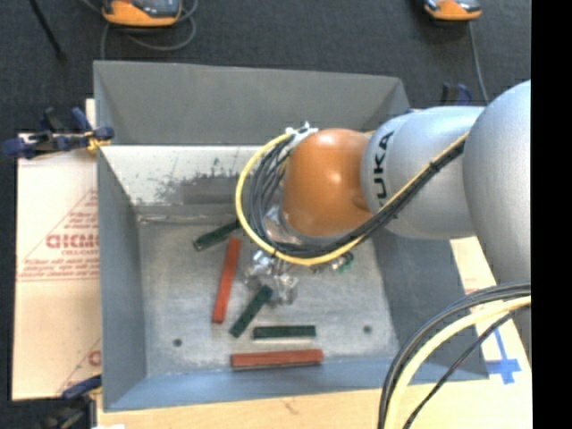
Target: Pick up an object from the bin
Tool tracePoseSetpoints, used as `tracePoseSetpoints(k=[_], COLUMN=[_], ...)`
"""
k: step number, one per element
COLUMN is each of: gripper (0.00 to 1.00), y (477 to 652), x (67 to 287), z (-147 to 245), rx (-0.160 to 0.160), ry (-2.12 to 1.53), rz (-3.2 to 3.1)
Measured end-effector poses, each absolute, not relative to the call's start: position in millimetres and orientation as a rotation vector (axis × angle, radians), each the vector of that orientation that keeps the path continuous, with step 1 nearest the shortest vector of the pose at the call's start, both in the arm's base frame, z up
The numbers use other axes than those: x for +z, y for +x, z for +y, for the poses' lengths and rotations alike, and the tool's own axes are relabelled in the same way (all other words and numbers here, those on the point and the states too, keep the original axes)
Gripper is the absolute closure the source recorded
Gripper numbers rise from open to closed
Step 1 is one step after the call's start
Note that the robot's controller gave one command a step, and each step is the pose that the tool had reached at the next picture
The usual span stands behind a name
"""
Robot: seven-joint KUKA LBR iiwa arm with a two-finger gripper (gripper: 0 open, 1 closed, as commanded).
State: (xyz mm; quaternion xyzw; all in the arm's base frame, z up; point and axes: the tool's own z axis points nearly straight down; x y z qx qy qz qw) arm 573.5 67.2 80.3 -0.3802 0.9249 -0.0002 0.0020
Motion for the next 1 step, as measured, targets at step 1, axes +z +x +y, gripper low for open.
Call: tracePoseSetpoints(k=[1], gripper=[1.00], y=[609.5], x=[203.2], z=[40.6], rx=[-0.008], ry=[-1.206], rz=[2.887])
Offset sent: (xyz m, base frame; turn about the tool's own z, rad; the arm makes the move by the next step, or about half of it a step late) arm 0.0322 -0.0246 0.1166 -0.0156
